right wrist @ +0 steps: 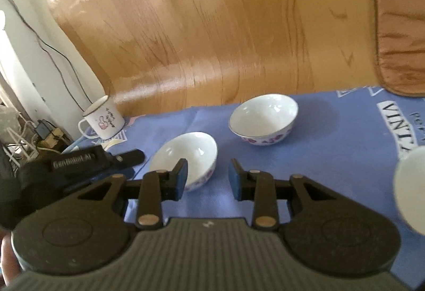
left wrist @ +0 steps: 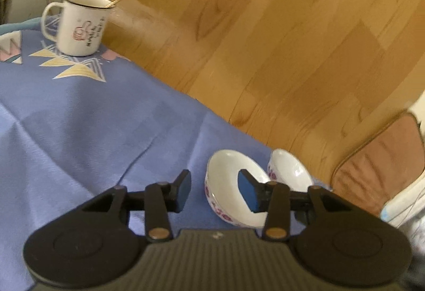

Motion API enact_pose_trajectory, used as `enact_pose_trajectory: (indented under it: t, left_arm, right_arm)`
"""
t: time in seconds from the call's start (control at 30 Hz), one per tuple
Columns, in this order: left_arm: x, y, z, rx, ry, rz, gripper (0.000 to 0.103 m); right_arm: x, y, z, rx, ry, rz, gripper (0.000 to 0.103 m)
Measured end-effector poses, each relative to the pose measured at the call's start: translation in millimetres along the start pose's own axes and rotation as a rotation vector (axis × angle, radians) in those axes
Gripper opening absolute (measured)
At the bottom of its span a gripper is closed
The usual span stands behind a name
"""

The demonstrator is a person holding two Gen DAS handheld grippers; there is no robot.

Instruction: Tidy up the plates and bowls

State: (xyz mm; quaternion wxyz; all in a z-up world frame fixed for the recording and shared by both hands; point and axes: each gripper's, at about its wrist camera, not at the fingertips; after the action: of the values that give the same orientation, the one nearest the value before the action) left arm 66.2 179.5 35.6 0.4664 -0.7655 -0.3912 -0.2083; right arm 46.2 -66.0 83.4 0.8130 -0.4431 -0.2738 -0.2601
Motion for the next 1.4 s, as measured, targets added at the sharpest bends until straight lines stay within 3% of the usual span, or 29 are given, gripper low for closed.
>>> enact_pose_trajectory:
  t: [0.1,0.2,0.23,0.27,0.33,0.43,0.6,0.7,0.87,1.0,1.27,1.4]
  left_arm:
    - [-1,10,2,0.025,-0.005,0.013,0.043]
    - [-3,17,9,0.030,-0.026,0.017,0.038]
    - [-4,18,11,0.032,-0.027,0.015,0.027]
    - [-5,19,12,0.032,-0.028,0.015,0.023]
    - [-8,20,13,0.012,-0.033,0.014,0.016]
    - [-12,17,10,0.013,-0.005,0.002,0.007]
    - [-15,12,10,0.029,0.012,-0.012,0.007]
    - [-16,12,9,0.035,0.015,-0.009,0.014]
    - [-17,15,6,0.052,0.039,-0.011,0.018]
    - [-18,14,3,0.037,0.055,-0.016,0.006]
    - [-17,1,0,0.040,0.048,-0.053,0.006]
    - [-17,4,0,0.043,0.042,-0.026,0.008]
  right_arm:
    - [7,19,-1,-0.011,0.037,0.034,0.036]
    - [7,35,-2,-0.035,0.060,0.060,0.036]
    - [6,39,-4,-0.037,0.071,0.070,0.036]
    - [6,44,-7,-0.036,0.081,0.081,0.036]
    - [2,53,-9,-0.030,0.100,0.098,0.022]
    - [-4,54,-8,0.007,0.111,0.097,0.014]
    - [-19,47,7,0.022,-0.002,-0.001,0.014]
    - [-31,44,4,0.030,-0.028,-0.057,0.014]
    - [-26,47,-2,0.041,-0.003,-0.047,0.014]
    - [-25,48,-4,0.057,0.012,-0.042,0.014]
    - [-29,41,-3,0.092,0.009,-0.057,0.013]
    - [-30,41,0,0.084,-0.015,-0.053,0.013]
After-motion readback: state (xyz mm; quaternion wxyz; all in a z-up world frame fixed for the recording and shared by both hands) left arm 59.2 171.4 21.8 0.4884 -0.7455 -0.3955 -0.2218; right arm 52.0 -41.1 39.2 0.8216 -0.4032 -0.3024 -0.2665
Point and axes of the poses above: each gripper's, at about its wrist camera, not at the fingertips, and y roughly the way its jaws point, z to its left, x to its top, and after that the axes turned 4 degrees about y, right-handed
